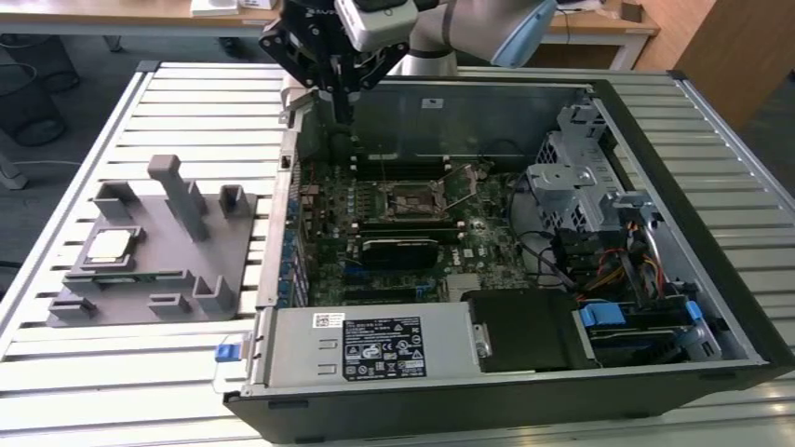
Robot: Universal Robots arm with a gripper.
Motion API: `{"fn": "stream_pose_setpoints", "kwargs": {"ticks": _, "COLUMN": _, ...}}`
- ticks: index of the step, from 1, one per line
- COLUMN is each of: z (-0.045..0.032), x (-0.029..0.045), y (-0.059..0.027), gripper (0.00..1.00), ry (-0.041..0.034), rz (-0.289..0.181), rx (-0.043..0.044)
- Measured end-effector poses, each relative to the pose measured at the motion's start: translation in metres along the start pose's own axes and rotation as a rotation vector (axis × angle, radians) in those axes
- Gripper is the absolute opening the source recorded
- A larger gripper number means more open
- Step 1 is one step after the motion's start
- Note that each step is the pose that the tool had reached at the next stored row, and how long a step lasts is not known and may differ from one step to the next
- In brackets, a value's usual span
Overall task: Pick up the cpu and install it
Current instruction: 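Reach for the cpu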
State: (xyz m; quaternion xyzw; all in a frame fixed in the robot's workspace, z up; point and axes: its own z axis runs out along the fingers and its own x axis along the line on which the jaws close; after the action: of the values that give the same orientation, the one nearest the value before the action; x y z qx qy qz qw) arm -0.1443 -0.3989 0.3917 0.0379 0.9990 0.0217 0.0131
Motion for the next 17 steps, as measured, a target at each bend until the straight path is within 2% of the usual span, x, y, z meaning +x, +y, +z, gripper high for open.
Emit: {"fn": "stream_pose_setpoints", "kwargs": {"ticks": 17, "z": 0.0011, "x": 0.0093, "y": -0.0008, "gripper": 0.11, "ry": 0.0000, "rz": 0.000, "rx": 0.0000}}
